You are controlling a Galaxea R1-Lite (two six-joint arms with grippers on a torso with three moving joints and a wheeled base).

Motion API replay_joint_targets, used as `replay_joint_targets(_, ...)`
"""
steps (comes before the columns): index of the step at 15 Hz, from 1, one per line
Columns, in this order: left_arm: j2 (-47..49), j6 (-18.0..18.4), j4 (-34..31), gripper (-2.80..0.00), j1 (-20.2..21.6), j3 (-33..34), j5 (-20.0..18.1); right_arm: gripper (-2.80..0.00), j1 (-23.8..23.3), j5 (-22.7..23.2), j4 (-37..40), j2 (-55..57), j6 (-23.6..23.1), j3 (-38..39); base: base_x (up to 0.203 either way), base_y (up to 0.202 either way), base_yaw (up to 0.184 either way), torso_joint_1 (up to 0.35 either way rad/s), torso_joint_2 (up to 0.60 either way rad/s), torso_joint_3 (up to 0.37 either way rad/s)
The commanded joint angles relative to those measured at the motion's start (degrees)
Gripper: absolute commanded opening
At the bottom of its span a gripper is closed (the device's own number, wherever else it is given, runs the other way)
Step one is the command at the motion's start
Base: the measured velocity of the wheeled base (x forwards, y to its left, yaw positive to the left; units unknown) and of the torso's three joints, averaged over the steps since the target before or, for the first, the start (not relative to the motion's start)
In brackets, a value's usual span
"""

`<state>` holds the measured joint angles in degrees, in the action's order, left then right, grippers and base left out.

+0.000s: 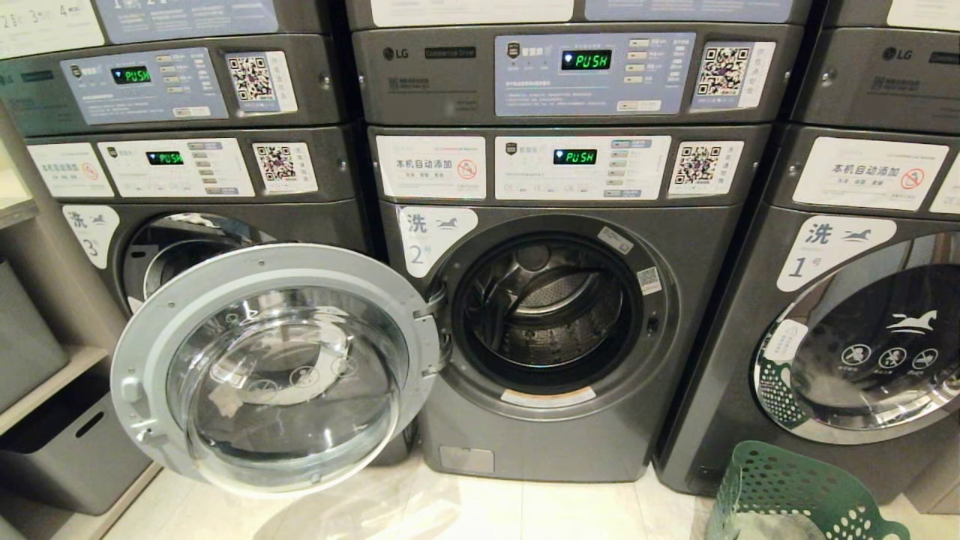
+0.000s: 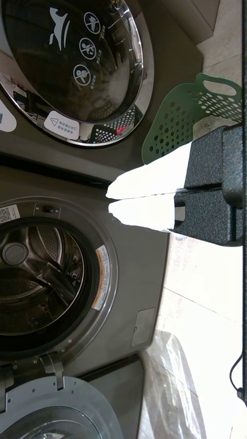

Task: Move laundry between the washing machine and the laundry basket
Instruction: Close the washing machine door with the left hand

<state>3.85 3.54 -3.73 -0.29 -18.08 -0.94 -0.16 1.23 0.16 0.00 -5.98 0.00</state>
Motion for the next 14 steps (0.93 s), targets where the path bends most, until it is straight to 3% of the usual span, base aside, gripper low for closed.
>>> replay_joint_targets(1,14.36,0.18,-1.63,-2.80,-0.10,-12.41,0.08,-2.80,-0.02,-0.49,0.02,0.09,0.36,0.00,0.000,0.000,0.000,0.000,0.00,0.000)
replay_joint_targets(5,45.33,-3.89,-2.89,-2.80,0.34,-35.14,2.35,-2.80,-0.02,-0.70,-0.07,0.09,3.06,-0.09,0.000,0.000,0.000,0.000,0.00,0.000)
replay_joint_targets(8,66.21,-8.37,-2.88,-2.80,5.75,-49.80,3.02,-2.80,-0.02,-0.70,-0.07,0.09,3.61,-0.09,0.000,0.000,0.000,0.000,0.00,0.000)
replay_joint_targets(11,81.59,-9.86,-2.37,-2.80,14.54,-61.87,-0.78,-2.80,-0.02,-1.36,-0.08,0.09,4.25,-0.05,0.000,0.000,0.000,0.000,0.00,0.000)
replay_joint_targets(14,90.94,-10.02,-2.19,-2.80,18.39,-69.10,-4.79,-2.80,-0.02,-1.58,-0.16,0.09,5.21,-0.09,0.000,0.000,0.000,0.000,0.00,0.000)
